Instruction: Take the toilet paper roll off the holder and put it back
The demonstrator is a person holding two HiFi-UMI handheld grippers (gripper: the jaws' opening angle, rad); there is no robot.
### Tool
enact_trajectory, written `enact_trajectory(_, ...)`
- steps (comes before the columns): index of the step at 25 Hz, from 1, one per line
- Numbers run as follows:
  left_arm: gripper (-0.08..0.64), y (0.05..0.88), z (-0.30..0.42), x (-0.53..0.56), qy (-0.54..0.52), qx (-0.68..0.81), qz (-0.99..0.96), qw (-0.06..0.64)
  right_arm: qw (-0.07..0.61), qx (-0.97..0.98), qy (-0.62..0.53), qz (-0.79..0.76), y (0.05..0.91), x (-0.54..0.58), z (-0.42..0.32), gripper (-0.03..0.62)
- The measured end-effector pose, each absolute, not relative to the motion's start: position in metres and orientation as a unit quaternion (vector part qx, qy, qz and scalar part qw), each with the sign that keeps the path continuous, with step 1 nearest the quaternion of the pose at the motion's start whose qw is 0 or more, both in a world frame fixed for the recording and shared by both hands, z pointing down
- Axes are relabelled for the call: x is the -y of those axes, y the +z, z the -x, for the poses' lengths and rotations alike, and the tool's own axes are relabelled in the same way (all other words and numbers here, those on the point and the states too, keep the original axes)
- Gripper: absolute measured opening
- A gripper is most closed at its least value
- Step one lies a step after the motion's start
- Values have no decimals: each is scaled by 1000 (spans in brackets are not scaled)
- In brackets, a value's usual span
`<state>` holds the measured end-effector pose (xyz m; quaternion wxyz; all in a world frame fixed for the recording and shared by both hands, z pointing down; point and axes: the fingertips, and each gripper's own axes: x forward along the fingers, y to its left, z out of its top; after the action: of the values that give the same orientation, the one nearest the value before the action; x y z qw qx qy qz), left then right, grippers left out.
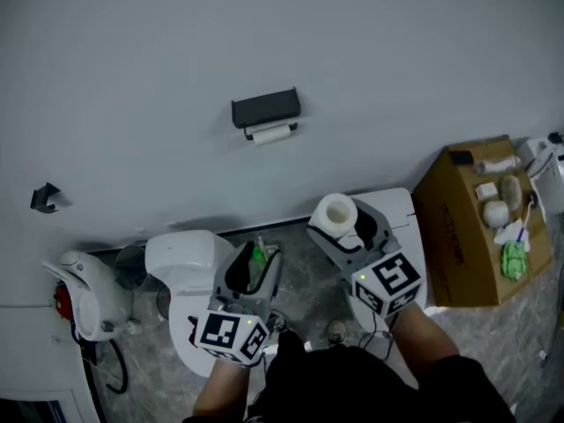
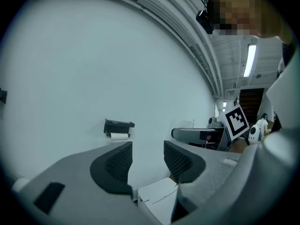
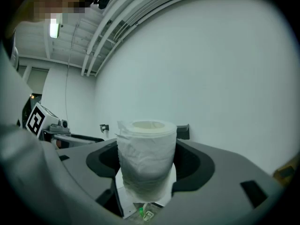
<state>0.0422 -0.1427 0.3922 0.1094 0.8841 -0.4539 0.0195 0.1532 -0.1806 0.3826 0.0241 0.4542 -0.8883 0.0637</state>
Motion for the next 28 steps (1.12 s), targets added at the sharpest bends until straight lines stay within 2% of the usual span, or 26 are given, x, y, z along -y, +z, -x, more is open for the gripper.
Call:
enact_trajectory(8,198,405,-33,99,30,502,-856,121,26,908,81,-411,400,159,-144,308)
enact_trajectory(19,198,398,64,42,12,544,-831,117,32,925,78,-372,397,109,-44,308)
enact_trajectory(28,198,390,135,-7,-9,512,-851,115,41,909,63,-410,384,49,17,308)
